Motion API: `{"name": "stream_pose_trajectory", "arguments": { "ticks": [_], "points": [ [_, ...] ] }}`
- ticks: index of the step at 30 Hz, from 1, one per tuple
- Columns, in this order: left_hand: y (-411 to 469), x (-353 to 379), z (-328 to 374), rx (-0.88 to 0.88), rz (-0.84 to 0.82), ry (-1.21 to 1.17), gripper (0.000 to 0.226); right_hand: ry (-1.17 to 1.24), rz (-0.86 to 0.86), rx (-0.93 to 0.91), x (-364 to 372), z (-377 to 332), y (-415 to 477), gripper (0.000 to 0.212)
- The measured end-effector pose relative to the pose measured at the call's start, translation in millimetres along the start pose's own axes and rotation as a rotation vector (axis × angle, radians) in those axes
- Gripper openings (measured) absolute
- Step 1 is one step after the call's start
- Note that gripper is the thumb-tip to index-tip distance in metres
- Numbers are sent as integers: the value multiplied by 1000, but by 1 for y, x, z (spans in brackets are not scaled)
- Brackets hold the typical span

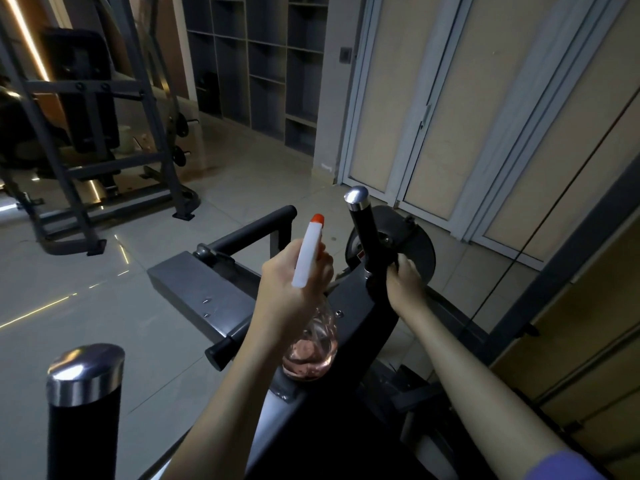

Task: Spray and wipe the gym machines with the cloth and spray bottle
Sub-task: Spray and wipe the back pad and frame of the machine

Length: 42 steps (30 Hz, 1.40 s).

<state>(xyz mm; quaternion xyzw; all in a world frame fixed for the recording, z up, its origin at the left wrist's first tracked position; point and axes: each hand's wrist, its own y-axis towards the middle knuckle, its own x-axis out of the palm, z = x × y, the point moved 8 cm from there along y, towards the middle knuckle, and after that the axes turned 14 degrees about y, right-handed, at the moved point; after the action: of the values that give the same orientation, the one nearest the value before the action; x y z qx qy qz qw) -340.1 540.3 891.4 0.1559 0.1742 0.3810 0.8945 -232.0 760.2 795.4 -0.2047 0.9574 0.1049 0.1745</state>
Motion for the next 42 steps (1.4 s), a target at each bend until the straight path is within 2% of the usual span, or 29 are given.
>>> {"name": "stream_pose_trajectory", "arguments": {
  "ticks": [2,5,7,10,13,16,19,23,26,29,31,34,35,39,42],
  "points": [
    [0,1,2,7,6,6,22,93,-54,7,6,3,-1,52],
    [2,0,-1,-14,27,17,19,28,-47,-24,11,7,-9,63],
    [3,0,-3,-2,28,30,23,-37,-14,-65,8,4,-11,57],
    [3,1,-1,40,3,35,11,-124,15,-167,4,-1,-21,40],
    [4,2,-3,26,9,20,12,-212,11,-275,9,-5,-37,31],
    [5,2,-3,6,49,38,33,-300,8,-265,24,-15,-38,32],
    [3,2,-1,-11,38,28,32,-293,75,-244,29,-21,-42,36],
    [0,1,0,-39,49,6,52,-219,-131,-250,30,-17,-47,30],
    [-1,1,5,-65,39,23,42,-229,-186,-244,23,-18,-49,31],
    [-4,2,13,-49,5,111,34,-203,-116,-238,10,-18,-60,33],
    [-10,2,21,-40,-8,165,25,-88,-50,-146,-5,-4,-63,35],
    [-23,14,33,-14,-89,203,7,131,-6,127,-22,42,-62,48],
    [-29,20,34,-18,-121,208,7,207,-5,214,-26,57,-63,50],
    [-62,52,26,-66,-237,159,35,476,53,455,-37,100,-72,48],
    [-91,80,0,-173,-312,119,35,530,85,525,-41,119,-73,49]
  ]
}}
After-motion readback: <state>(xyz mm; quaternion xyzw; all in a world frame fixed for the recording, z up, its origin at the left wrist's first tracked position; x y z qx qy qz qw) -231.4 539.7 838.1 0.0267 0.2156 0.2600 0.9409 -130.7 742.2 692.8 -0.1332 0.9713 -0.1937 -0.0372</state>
